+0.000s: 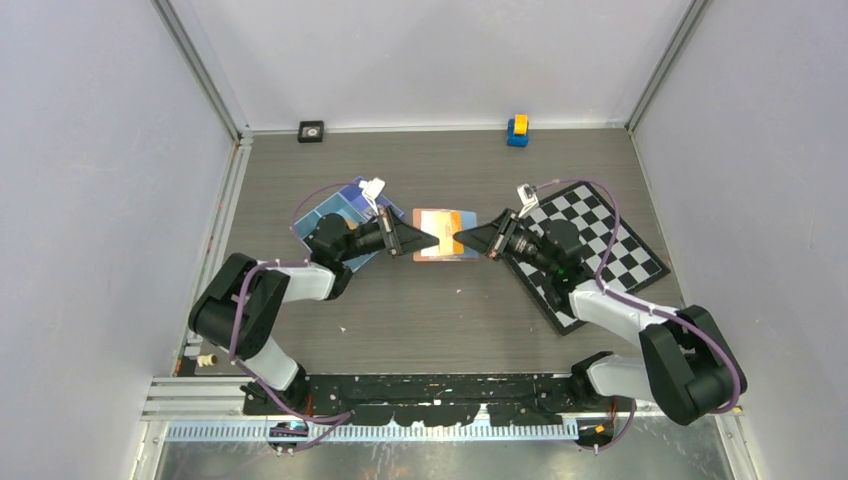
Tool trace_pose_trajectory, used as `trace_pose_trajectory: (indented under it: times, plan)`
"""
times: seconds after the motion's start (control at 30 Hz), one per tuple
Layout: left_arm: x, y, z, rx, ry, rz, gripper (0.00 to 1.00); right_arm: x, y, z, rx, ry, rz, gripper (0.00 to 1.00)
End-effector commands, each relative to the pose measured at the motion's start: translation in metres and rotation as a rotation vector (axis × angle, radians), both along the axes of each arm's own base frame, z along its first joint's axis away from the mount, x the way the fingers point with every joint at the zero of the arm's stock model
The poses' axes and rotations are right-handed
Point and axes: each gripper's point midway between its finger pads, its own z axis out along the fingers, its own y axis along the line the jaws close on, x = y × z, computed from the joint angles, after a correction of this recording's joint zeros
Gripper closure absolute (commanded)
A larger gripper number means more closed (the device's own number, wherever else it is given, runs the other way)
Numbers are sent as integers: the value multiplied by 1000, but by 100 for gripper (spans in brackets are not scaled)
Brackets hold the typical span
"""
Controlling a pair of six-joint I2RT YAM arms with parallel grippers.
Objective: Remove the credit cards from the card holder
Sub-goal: Remove the credit card from the card holder, then place the credit card in the storage box.
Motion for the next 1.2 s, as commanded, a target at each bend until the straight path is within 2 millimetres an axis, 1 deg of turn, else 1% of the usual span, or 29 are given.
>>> trace_pose_trajectory:
  times: [0.0,0.1,0.23,0.3,0.4,0.47,0.63,0.73,0.8,0.83,0.9,0.97,1.17]
  plan:
    - [-1,15,23,-14,-119,65,100,15,-20,-10,-97,-2,-146,100]
    - [0,18,22,28,-137,99,100,23,-36,-20,-166,17,-249,100]
    - [4,25,19,92,-147,167,100,27,-56,-22,-212,13,-361,100]
    - [7,29,15,129,-147,204,100,27,-62,-21,-225,5,-391,100]
    - [11,38,10,191,-143,268,100,26,-61,-19,-235,-9,-380,99]
    - [12,44,7,224,-142,302,100,26,-58,-20,-237,-9,-361,100]
    - [13,57,11,263,-163,386,100,23,-47,-19,-222,-19,-291,100]
    - [15,70,10,305,-159,460,100,22,-40,-17,-207,-23,-252,100]
    - [17,81,14,321,-166,526,100,20,-30,-19,-198,-14,-196,100]
    - [17,84,16,325,-173,545,100,17,-23,-19,-191,-11,-147,100]
    - [15,92,20,335,-186,581,100,14,-7,-19,-187,-7,-74,99]
    - [12,99,31,326,-209,616,100,13,4,-28,-205,8,-38,100]
    - [0,115,54,291,-258,684,100,13,21,-41,-247,20,2,99]
